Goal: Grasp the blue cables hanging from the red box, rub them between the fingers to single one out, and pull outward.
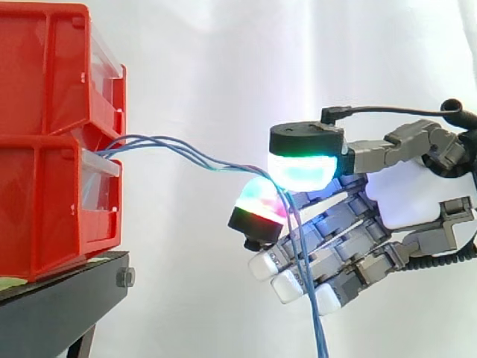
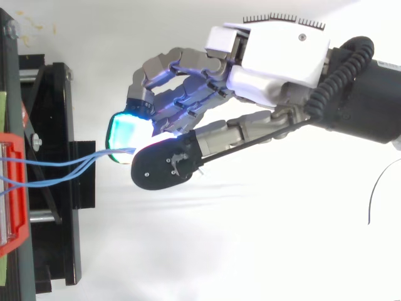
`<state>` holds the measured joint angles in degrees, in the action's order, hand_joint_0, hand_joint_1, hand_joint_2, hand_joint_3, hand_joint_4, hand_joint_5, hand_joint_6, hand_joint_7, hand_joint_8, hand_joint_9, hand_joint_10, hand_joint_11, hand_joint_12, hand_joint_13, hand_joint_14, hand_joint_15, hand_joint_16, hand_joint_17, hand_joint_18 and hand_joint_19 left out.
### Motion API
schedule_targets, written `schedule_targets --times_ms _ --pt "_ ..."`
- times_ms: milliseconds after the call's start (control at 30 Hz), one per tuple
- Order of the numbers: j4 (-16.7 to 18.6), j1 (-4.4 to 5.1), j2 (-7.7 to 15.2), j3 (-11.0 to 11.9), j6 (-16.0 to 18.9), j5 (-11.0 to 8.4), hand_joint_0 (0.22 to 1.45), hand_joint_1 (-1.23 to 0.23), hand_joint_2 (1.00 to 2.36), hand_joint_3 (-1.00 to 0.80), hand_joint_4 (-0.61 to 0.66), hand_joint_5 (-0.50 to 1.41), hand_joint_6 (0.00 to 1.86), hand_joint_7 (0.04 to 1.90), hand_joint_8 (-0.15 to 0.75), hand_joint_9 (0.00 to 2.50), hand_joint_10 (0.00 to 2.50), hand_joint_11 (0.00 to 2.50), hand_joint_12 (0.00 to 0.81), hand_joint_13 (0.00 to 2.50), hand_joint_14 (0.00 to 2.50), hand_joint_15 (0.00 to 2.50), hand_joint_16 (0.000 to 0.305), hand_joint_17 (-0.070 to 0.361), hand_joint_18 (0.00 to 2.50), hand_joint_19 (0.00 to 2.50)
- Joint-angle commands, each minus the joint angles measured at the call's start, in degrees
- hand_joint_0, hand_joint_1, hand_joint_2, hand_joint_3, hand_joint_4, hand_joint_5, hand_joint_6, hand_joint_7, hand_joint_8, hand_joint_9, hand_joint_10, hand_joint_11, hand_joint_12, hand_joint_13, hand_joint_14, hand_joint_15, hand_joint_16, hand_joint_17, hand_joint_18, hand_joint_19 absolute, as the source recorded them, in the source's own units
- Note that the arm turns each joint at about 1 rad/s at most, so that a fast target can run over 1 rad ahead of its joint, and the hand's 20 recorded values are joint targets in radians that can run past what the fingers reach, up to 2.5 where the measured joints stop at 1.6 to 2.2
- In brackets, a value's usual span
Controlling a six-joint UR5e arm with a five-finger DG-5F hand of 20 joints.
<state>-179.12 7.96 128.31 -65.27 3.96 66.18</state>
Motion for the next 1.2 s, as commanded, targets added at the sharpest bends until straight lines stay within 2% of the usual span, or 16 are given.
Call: schedule_targets --times_ms 0,367,467,533,633,667,833,1167 --pt "0.0 0.04 0.0 0.0 0.0 0.0 0.81 -0.83 1.01 -0.33 0.17 -0.2 0.77 0.85 0.214 0.7 0.01 0.4 0.319 0.77 0.01 0.34 0.043 0.098 0.7 0.49" --pt "-0.2 0.13 0.0 0.0 0.0 0.0 0.84 -0.82 1.01 -0.31 0.15 -0.21 0.77 0.85 0.209 0.66 0.01 0.38 0.317 0.73 0.01 0.34 0.042 0.095 0.66 0.51" --pt "-0.2 0.13 0.0 0.1 0.3 0.0 0.79 -0.82 1.01 -0.33 0.16 -0.21 0.77 0.84 0.208 0.66 0.01 0.4 0.319 0.74 0.01 0.34 0.042 0.095 0.68 0.48" --pt "-0.2 0.13 -0.1 0.0 0.3 0.0 0.71 -0.75 1.01 -0.33 0.19 -0.2 0.76 0.86 0.219 0.69 0.01 0.42 0.323 0.75 0.01 0.34 0.043 0.097 0.69 0.47" --pt "-0.2 0.22 0.0 0.1 0.3 0.0 0.67 -0.71 1.01 -0.36 0.21 -0.19 0.75 0.9 0.231 0.73 0.01 0.42 0.325 0.76 0.01 0.35 0.044 0.098 0.68 0.49" --pt "-0.2 0.22 0.0 0.1 0.3 0.0 0.63 -0.65 1.01 -0.38 0.21 -0.19 0.74 0.91 0.231 0.73 0.01 0.42 0.329 0.76 0.01 0.35 0.044 0.099 0.67 0.49" --pt "-0.2 0.22 0.0 0.1 0.3 0.0 0.61 -0.55 1.01 -0.41 0.22 -0.17 0.65 1.01 0.243 0.75 0.01 0.42 0.334 0.75 0.01 0.37 0.045 0.102 0.65 0.52" --pt "-0.2 0.22 0.0 0.1 0.4 0.0 0.58 -0.52 1.0 -0.44 0.22 -0.15 0.59 1.11 0.249 0.76 0.01 0.42 0.342 0.75 0.01 0.36 0.047 0.105 0.63 0.53"
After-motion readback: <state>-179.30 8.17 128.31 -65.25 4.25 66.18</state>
